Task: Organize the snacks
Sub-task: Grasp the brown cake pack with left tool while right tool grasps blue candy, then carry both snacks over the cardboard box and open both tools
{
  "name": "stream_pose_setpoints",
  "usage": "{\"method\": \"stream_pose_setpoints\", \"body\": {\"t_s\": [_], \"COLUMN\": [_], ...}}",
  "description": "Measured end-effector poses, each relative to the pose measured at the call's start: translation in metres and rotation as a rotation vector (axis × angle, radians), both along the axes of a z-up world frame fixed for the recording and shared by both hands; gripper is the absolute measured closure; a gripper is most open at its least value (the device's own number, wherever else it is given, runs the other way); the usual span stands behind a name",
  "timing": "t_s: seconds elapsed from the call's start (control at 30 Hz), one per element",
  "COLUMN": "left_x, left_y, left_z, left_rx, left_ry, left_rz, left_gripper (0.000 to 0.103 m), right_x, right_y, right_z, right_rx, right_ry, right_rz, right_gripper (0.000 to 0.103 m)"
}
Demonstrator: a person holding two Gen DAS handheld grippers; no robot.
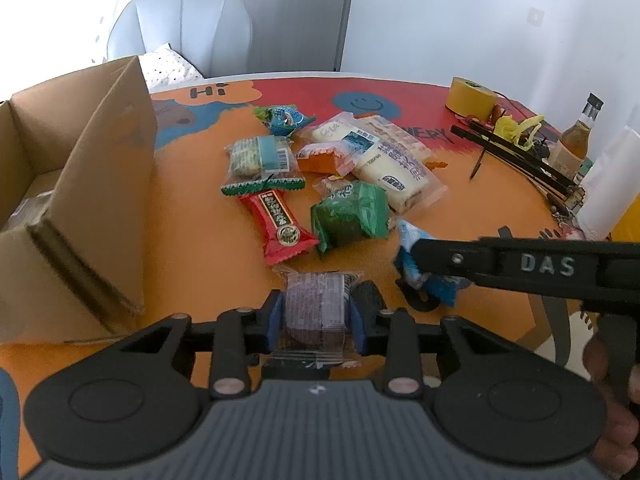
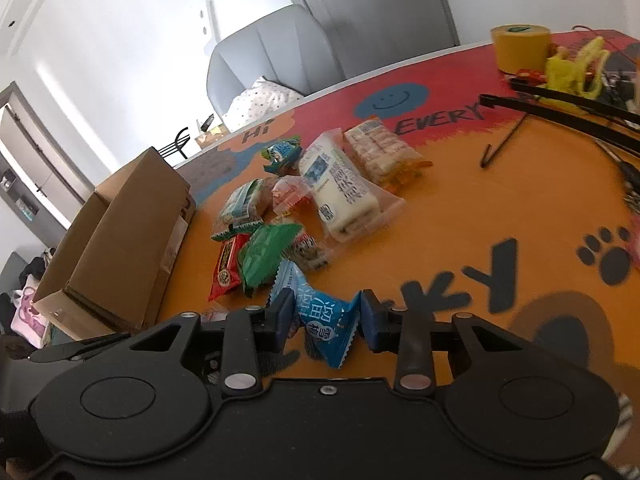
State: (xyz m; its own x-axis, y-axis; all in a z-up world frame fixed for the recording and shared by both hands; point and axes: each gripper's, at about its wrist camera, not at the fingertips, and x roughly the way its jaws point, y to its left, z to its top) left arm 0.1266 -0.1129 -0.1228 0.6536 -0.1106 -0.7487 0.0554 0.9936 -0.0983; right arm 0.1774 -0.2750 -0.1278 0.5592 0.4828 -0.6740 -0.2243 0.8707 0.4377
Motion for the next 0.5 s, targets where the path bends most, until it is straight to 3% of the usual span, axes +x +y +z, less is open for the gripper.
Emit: {"method": "stream_pose_setpoints", "body": {"t_s": [0.13,0.5], "left_x": [-0.007,-0.036], "left_y": [0.002,0.014], "left_z": [0.003,0.039], "left_rx": [-0.028,-0.047], "left_ry": [0.006,-0.077], "left_rz": [0.000,0.000], "left_gripper": [0.071,0.071], "right_x": [-0.013,-0.041], "right_y": [-0.006,-0.006], "right_z": [0.003,0.034], "right_rx": [0.004,0.024], "right_ry": [0.000,-0.061], "right_rz": [-0.016,-0.040], "right_gripper": [0.070,0.070]}}
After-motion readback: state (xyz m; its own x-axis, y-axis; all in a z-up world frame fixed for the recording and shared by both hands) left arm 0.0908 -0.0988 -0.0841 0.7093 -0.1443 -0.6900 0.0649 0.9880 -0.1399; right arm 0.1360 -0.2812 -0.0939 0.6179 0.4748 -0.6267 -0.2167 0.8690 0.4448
